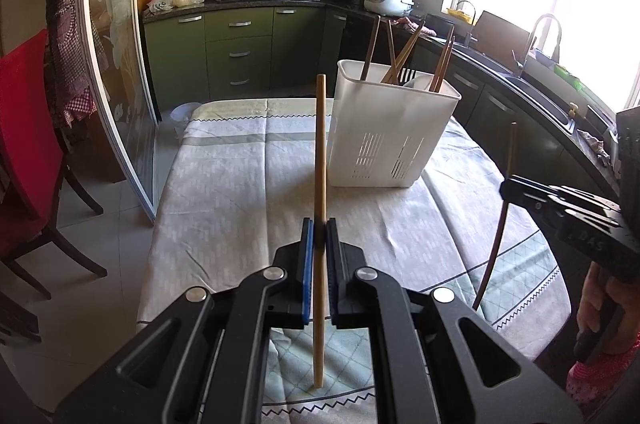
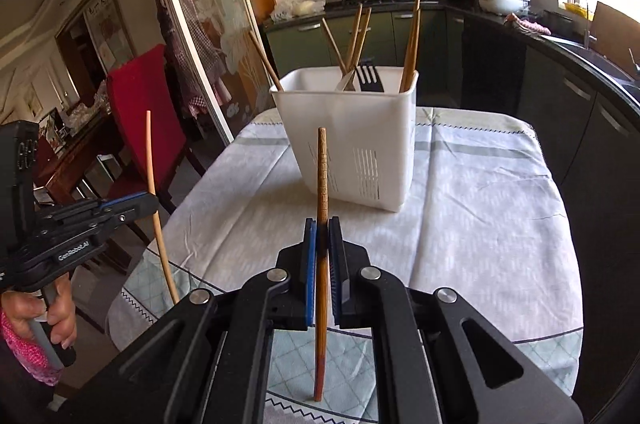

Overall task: Organize utensils
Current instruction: 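Release the left gripper's chopstick into the white holder while the right gripper releases its own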

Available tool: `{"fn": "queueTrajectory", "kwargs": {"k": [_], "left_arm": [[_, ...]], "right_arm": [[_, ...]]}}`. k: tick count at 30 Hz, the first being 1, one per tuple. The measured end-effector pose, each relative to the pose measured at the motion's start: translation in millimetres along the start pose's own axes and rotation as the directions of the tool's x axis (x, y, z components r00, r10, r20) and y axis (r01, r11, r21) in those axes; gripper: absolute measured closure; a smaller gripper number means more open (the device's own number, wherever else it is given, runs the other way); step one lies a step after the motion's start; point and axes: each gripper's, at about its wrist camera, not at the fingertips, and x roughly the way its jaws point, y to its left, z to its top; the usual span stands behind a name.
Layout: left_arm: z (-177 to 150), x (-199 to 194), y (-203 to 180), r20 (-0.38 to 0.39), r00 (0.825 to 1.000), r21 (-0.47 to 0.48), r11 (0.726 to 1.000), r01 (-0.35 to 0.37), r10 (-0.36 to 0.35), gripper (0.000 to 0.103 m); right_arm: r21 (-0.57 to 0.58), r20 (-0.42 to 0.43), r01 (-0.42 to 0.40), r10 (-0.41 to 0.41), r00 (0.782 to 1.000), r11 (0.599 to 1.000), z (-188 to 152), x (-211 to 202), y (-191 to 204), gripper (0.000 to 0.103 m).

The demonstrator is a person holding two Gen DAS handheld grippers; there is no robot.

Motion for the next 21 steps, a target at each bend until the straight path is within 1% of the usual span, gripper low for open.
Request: {"fn": "queueTrajectory", "kwargs": {"k": [4, 7, 8, 16, 21], "left_arm": [[1.2, -4.3, -6.5, 0.013, 1.0, 0.017, 1.0, -0.004, 0.004, 0.097], [2.9, -6.5, -10.9, 0.018, 1.0, 0.023, 1.0, -0.005, 0.005, 0.097], [3.5, -7.1, -12.6, 0.021, 1.0, 0.026, 1.0, -0.005, 0.005, 0.097], [15.4, -17.1, -25.2, 0.048, 0.999, 0.053, 0.999, 0.01, -0.012, 0.097], [41.0, -25.5, -35.8, 0.07, 0.996, 0.065, 0.997, 0.048, -0.053, 0.097]], "right_arm": [[-0.004, 0.072, 0.015, -0.015, 0.997, 1.0, -4.8, -38.5, -4.3, 0.096], [-0.01, 0.096, 0.021, -0.02, 0.995, 1.0, -6.8, -52.0, -6.3, 0.096], [-0.01, 0.101, 0.022, -0.021, 0.995, 1.0, -10.7, -63.2, -7.4, 0.096], [-0.016, 0.106, 0.019, -0.017, 0.994, 1.0, -7.8, -62.1, -4.0, 0.096], [-0.007, 0.106, 0.01, -0.009, 0.994, 1.0, -8.2, -58.6, -7.3, 0.096]]}}
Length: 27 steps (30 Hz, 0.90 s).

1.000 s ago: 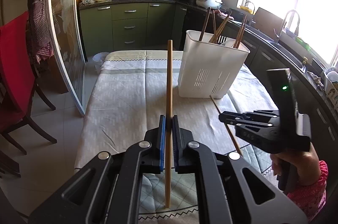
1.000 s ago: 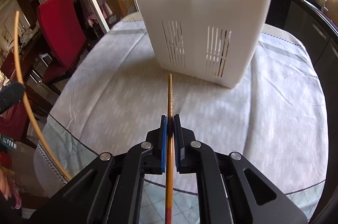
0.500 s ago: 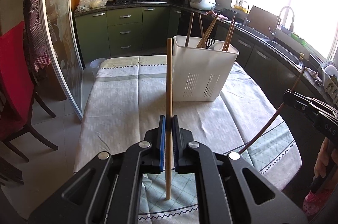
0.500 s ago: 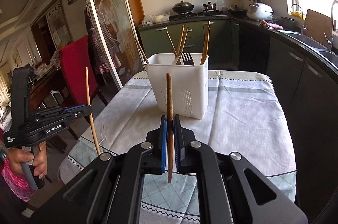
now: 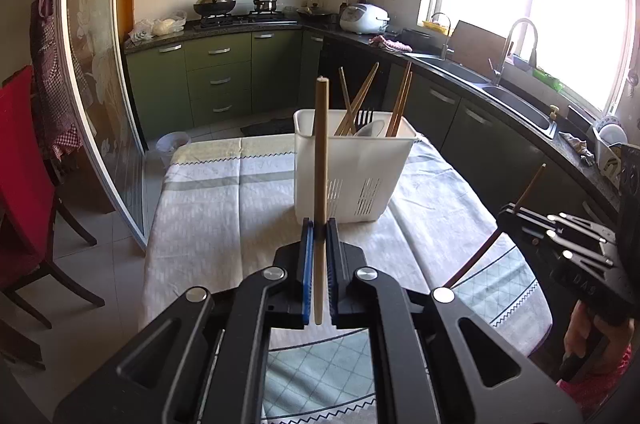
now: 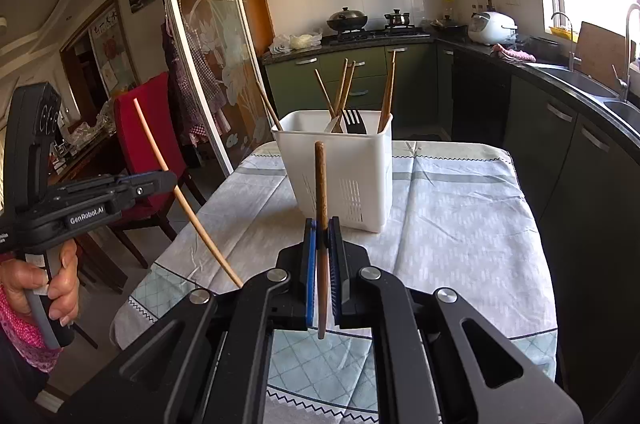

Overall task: Organize utensils
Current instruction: 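Release the left gripper's chopstick into the white holder while the right gripper releases its own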

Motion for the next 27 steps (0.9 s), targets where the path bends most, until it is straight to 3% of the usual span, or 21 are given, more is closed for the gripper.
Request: {"fn": "queueTrajectory", "kwargs": {"k": [7, 13, 16, 21, 27], "left_arm": [[67.9, -13.6, -22.2, 0.1, 0.994, 0.034, 0.998, 0.045, -0.048, 0.097], [127.0, -15.0, -41.6, 0.219, 0.975, 0.04, 0.999, 0.026, -0.035, 0.097], [146.8, -2.3, -47.9, 0.242, 0.97, 0.036, 0.999, -0.003, -0.006, 0.097], [153.3, 37.7, -51.1, 0.213, 0.975, 0.032, 0.997, -0.068, 0.059, 0.097], [139.1, 85.6, -43.1, 0.094, 0.992, 0.043, 0.995, -0.091, 0.086, 0.097]], "right_arm": [[0.028, -0.006, -0.008, 0.008, 1.0, 1.0, -4.1, 4.0, -11.6, 0.096], [0.048, 0.002, -0.017, 0.017, 1.0, 0.999, -6.5, 0.9, -21.5, 0.096], [0.057, 0.006, -0.019, 0.018, 1.0, 0.998, -7.3, -1.5, -26.3, 0.096], [0.063, 0.015, -0.021, 0.02, 1.0, 0.998, -8.2, -6.3, -30.6, 0.096], [0.047, 0.019, -0.026, 0.025, 1.0, 0.999, -0.6, -9.7, -28.3, 0.096]]}}
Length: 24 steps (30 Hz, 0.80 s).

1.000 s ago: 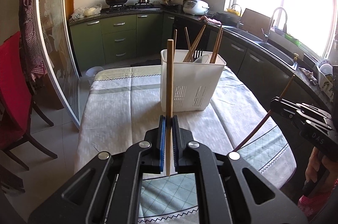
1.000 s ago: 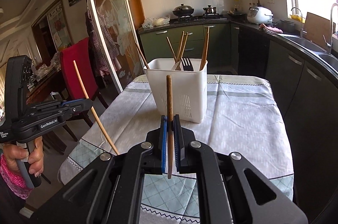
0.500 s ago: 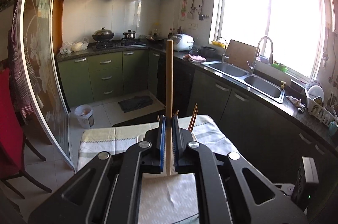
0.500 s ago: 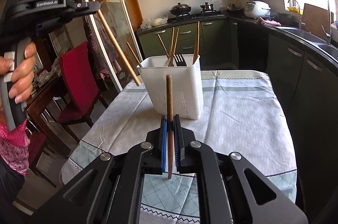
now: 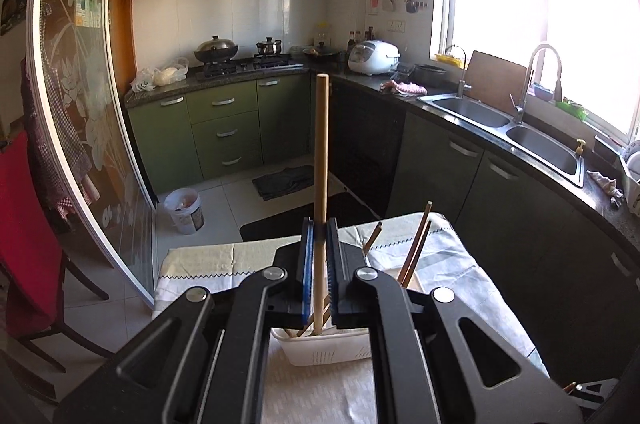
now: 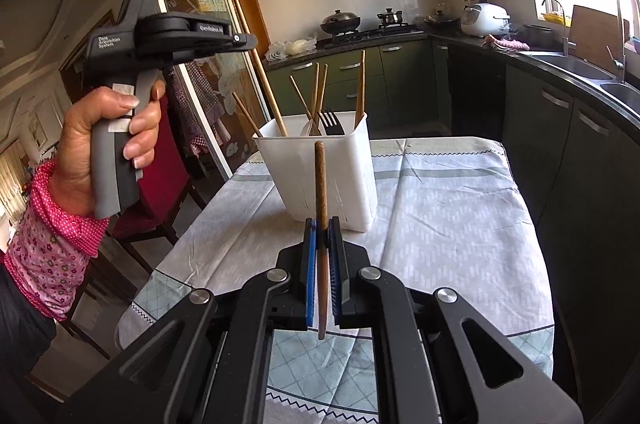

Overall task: Organize utensils
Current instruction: 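Release the left gripper's chopstick into the white holder while the right gripper releases its own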

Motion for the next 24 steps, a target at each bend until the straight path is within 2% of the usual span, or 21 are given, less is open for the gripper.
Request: {"fn": "queueTrajectory", "kwargs": {"k": [2, 3, 4, 8, 11, 14, 19, 24], "left_arm": [[-6.4, 6.4, 2.7, -0.024, 1.0, 0.004, 1.0, 0.001, -0.001, 0.088], [-9.1, 6.1, 4.5, -0.02, 1.0, 0.003, 1.0, 0.001, -0.001, 0.077], [-11.5, 3.4, 7.1, -0.011, 1.0, -0.001, 1.0, 0.002, -0.002, 0.072], [-21.5, -18.9, 19.1, 0.027, 0.999, -0.017, 1.0, 0.018, -0.017, 0.069], [-36.5, -45.1, 28.0, 0.069, 0.997, -0.032, 0.999, 0.024, -0.022, 0.062], [-61.7, -69.4, 33.9, 0.102, 0.995, -0.027, 0.999, 0.018, -0.016, 0.061], [-115.0, -99.6, 45.9, 0.103, 0.995, -0.029, 1.0, 0.012, -0.009, 0.06], [-156.9, -116.6, 68.9, 0.1, 0.994, -0.099, 0.994, -0.035, 0.045, 0.059]], "right_arm": [[-0.013, 0.007, -0.006, 0.006, 1.0, 1.0, 6.9, -1.1, 3.8, 0.096], [-0.021, 0.014, -0.004, 0.004, 1.0, 1.0, 11.6, -2.0, 5.3, 0.096], [-0.028, 0.025, 0.001, 0.0, 1.0, 1.0, 17.3, -3.6, 7.3, 0.096], [-0.047, 0.082, 0.011, -0.007, 0.997, 0.999, 44.1, -12.8, 14.2, 0.096], [-0.056, 0.129, 0.015, -0.007, 0.992, 0.998, 70.3, -18.1, 18.5, 0.096], [-0.067, 0.188, 0.022, -0.009, 0.982, 0.998, 103.6, -20.8, 24.6, 0.096], [-0.062, 0.299, 0.067, -0.045, 0.953, 0.996, 153.1, -17.0, 34.5, 0.096], [-0.044, 0.312, 0.13, -0.11, 0.944, 0.991, 185.4, 13.7, 34.0, 0.096]]}}
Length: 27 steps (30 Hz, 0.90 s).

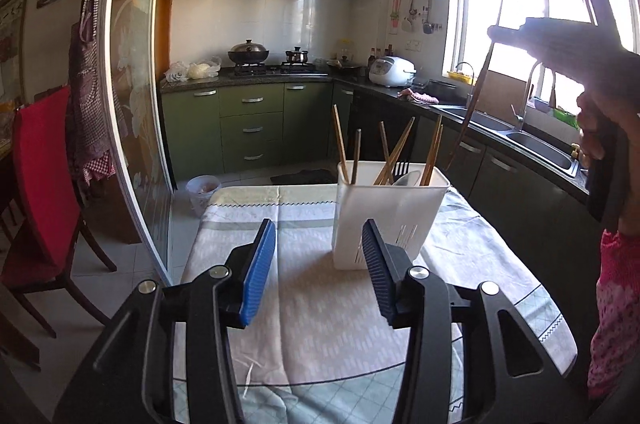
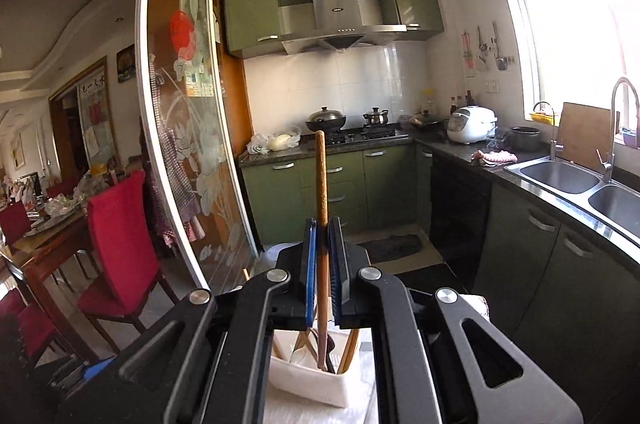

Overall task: Organize utensils
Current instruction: 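Release the left gripper's chopstick into the white holder while the right gripper releases its own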

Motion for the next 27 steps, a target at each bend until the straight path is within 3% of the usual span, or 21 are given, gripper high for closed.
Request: {"fn": "queueTrajectory", "kwargs": {"k": [6, 13, 15, 20, 23, 26, 27], "left_arm": [[-19.9, -1.0, 20.1, -0.029, 0.998, -0.042, 0.998, -0.056, 0.054, 0.053], [-29.7, 1.7, 23.5, -0.056, 0.998, -0.074, 0.997, -0.032, 0.028, 0.052], [-30.2, 1.5, 20.5, -0.056, 0.998, -0.074, 0.997, -0.023, 0.019, 0.05], [-28.6, -0.9, 11.2, -0.051, 0.999, -0.062, 0.998, -0.009, 0.006, 0.048], [-27.9, -3.7, 5.8, -0.04, 0.999, -0.053, 0.999, -0.006, 0.004, 0.046], [-28.9, -7.3, -2.8, -0.034, 0.999, -0.037, 0.999, -0.003, 0.002, 0.044], [-29.4, -8.5, -5.6, -0.032, 0.999, -0.032, 0.999, -0.002, 0.001, 0.042]], "right_arm": [[-0.011, -0.098, 0.038, -0.039, 0.994, 0.999, -19.6, 59.6, -1.6, 0.096], [-0.014, -0.219, 0.034, -0.037, 0.975, 0.999, -66.5, 100.6, -1.1, 0.095], [-0.009, -0.231, 0.034, -0.035, 0.972, 0.999, -73.1, 102.2, -2.0, 0.083], [0.004, -0.184, 0.006, -0.005, 0.983, 1.0, -81.5, 64.8, 0.9, 0.082], [-0.001, -0.129, -0.011, 0.011, 0.992, 1.0, -89.9, 23.8, 5.4, 0.068], [-0.012, -0.093, -0.005, 0.004, 0.996, 1.0, -109.2, -19.8, 5.3, 0.062], [-0.01, -0.088, -0.002, 0.001, 0.996, 1.0, -117.8, -31.7, 4.7, 0.054]]}}
